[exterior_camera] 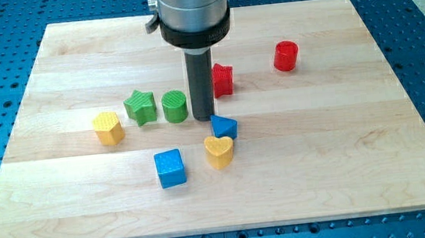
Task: Place the green blocks to the top left of the red star
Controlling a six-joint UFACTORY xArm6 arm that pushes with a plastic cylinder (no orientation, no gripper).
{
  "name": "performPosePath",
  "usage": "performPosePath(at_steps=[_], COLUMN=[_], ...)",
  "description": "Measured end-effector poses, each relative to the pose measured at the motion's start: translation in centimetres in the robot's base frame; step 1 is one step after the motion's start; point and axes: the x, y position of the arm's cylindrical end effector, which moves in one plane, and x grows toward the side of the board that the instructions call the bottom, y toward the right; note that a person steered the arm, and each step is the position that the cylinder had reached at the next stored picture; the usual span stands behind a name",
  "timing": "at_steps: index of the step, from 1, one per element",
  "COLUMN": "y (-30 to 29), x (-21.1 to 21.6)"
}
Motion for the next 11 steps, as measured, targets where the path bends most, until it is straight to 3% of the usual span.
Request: performPosePath(at_steps=[2, 3, 4, 5, 6, 7, 8, 9, 10, 11], y=[-8.4, -9.7, -9.9, -14.8, -16.6, -12.4, -11.8, -15.3, -17.8, -14.7], x=[-1.3, -2.9, 2.1, 3.5, 1.6, -0.3, -3.1, -0.9, -3.6, -4.6])
